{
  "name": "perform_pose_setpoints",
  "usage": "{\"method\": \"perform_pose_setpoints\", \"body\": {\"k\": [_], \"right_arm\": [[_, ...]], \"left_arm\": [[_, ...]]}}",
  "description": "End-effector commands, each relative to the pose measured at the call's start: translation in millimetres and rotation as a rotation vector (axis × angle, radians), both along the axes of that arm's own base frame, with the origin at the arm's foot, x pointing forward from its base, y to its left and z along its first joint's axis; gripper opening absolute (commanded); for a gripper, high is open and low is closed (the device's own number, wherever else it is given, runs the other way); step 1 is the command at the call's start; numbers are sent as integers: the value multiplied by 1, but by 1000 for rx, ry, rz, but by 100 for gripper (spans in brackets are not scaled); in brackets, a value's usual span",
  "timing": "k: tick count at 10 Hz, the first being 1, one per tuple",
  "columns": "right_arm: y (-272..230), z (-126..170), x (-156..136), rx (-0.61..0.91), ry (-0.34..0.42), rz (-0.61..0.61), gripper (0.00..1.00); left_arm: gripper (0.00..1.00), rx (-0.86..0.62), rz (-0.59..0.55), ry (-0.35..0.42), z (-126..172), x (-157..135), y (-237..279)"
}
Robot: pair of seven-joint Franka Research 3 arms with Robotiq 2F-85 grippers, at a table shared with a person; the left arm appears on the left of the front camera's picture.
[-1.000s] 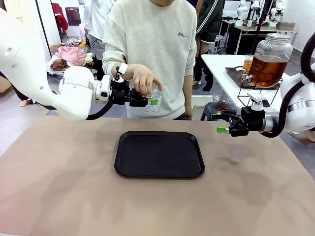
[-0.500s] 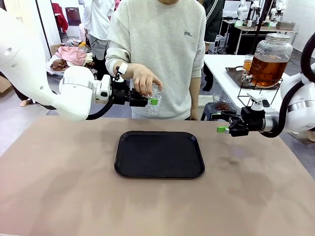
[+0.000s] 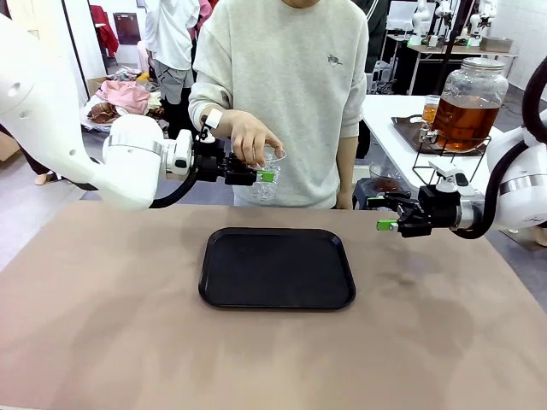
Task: Pour the drink into the iced cup.
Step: Open the gripper to release the iced cup you were holding.
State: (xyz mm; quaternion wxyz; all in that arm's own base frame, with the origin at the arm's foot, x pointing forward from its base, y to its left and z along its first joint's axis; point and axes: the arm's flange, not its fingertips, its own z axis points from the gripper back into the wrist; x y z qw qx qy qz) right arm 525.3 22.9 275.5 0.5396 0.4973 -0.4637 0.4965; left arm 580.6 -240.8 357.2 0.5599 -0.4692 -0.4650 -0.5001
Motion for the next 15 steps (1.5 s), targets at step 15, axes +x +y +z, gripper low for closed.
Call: {"method": "perform_pose_setpoints", "body": {"k": [15], "right_arm": [[1, 3, 3, -1, -9, 2, 100]], "left_arm": [[100, -45, 41, -85, -27, -137, 150]]}}
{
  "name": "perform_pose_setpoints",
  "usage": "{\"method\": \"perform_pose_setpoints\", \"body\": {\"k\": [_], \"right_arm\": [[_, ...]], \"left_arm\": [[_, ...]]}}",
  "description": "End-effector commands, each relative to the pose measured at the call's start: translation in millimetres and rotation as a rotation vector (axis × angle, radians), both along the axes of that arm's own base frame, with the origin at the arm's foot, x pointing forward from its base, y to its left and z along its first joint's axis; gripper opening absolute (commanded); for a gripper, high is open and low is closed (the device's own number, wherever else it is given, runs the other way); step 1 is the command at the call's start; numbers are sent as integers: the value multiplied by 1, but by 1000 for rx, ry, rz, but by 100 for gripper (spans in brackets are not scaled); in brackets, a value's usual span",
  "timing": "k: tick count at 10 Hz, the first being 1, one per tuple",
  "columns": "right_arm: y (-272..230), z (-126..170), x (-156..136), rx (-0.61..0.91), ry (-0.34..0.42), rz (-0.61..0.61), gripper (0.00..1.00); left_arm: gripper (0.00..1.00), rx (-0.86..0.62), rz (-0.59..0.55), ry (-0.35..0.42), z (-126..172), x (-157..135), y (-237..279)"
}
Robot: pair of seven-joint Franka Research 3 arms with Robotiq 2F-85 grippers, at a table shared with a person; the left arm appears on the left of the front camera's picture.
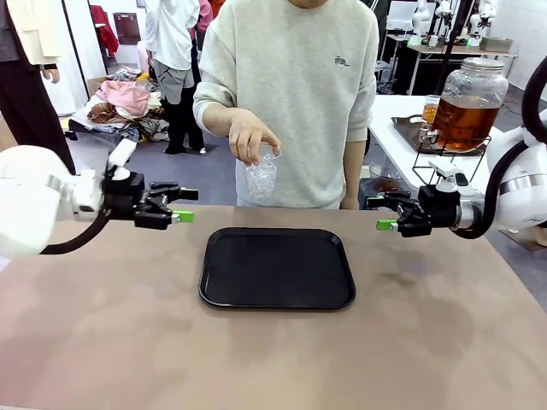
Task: Pour the drink into the iced cup.
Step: Open the gripper to release the iced cup you were holding.
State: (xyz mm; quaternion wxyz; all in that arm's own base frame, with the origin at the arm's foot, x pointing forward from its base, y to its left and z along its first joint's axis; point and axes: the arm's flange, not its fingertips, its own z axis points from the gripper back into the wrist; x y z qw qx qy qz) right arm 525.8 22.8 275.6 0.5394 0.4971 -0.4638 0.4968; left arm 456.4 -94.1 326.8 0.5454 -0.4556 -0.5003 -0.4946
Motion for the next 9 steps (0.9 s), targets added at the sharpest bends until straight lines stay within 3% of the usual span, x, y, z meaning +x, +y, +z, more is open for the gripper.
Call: {"method": "perform_pose_setpoints", "body": {"k": [1, 4, 9], "right_arm": [[1, 3, 2, -1, -8, 2, 100], [1, 3, 2, -1, -8, 2, 100], [1, 3, 2, -1, -8, 2, 100]], "left_arm": [[100, -3, -1, -21, 0, -25, 6], [100, -29, -36, -38, -6, -48, 6], [100, -17, -27, -6, -11, -46, 4]]}}
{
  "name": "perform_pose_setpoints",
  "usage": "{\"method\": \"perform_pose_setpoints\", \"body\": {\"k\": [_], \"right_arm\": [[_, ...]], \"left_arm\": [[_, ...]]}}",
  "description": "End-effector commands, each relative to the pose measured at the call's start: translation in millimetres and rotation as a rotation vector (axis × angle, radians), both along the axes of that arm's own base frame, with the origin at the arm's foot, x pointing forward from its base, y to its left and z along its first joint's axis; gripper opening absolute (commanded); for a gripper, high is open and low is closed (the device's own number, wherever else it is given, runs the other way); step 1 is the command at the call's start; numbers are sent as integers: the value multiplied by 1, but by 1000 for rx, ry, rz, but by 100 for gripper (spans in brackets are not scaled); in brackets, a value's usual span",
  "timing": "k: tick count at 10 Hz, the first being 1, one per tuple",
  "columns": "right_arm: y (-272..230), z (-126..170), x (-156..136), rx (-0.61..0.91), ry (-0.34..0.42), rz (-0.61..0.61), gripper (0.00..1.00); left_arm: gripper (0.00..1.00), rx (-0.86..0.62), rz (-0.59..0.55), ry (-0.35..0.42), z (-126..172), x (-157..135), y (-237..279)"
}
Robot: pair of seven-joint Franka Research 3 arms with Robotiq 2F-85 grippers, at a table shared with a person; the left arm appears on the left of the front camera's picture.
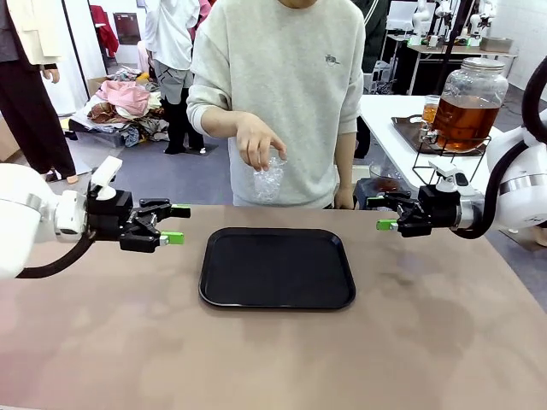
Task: Pour the drink into the iced cup.
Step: Open the gripper to release the iced cup you were holding.
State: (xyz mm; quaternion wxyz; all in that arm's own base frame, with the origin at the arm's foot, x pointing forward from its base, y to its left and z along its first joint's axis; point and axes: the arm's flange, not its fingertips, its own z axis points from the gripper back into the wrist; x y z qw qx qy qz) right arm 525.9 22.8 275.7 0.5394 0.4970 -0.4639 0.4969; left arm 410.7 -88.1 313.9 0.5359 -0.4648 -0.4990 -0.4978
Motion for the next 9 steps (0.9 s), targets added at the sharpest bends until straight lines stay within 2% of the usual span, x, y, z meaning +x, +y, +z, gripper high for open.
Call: {"method": "perform_pose_setpoints", "body": {"k": [1, 9], "right_arm": [[1, 3, 2, -1, -7, 2, 100], [1, 3, 2, -1, -7, 2, 100]], "left_arm": [[100, -3, -3, -4, 2, 0, -2], [100, -3, -3, -4, 2, 0, -2]]}}
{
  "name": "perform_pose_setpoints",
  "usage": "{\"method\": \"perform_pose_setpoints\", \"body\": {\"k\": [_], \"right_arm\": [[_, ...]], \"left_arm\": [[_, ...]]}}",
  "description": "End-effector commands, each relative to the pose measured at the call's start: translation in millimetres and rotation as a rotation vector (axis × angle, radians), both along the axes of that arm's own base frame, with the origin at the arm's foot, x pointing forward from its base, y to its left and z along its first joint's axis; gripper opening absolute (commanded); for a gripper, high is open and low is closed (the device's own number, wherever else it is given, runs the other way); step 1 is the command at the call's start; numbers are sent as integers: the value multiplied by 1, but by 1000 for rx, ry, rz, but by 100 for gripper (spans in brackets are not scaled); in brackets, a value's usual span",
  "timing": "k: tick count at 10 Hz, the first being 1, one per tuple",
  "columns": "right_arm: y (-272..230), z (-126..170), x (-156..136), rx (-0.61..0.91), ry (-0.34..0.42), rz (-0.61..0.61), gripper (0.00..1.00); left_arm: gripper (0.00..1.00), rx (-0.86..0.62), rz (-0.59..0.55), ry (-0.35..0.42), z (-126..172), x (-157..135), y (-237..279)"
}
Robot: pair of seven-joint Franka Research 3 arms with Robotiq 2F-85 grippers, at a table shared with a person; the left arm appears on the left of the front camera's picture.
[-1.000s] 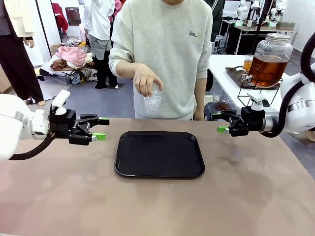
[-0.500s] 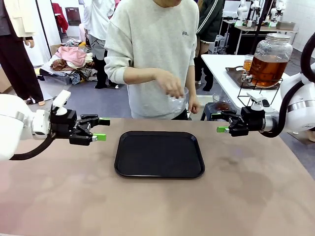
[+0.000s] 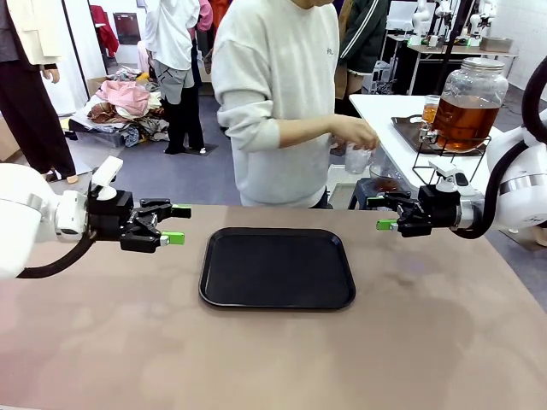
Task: Pour the drink into the iced cup.
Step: Open the gripper to release the iced cup you were holding.
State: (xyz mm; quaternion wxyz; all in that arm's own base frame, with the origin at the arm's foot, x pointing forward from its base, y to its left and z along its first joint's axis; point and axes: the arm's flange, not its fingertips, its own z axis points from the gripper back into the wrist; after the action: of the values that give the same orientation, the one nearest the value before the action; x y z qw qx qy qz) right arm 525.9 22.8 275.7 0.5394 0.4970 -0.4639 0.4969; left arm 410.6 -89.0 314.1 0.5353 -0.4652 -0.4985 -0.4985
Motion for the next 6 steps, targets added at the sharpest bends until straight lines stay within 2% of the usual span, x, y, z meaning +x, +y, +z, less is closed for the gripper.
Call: {"method": "perform_pose_setpoints", "body": {"k": [1, 6], "right_arm": [[1, 3, 2, -1, -7, 2, 100], [1, 3, 2, -1, -7, 2, 100]], "left_arm": [[100, -3, -1, -4, 2, 0, -2], [100, -3, -1, -4, 2, 0, -2]]}}
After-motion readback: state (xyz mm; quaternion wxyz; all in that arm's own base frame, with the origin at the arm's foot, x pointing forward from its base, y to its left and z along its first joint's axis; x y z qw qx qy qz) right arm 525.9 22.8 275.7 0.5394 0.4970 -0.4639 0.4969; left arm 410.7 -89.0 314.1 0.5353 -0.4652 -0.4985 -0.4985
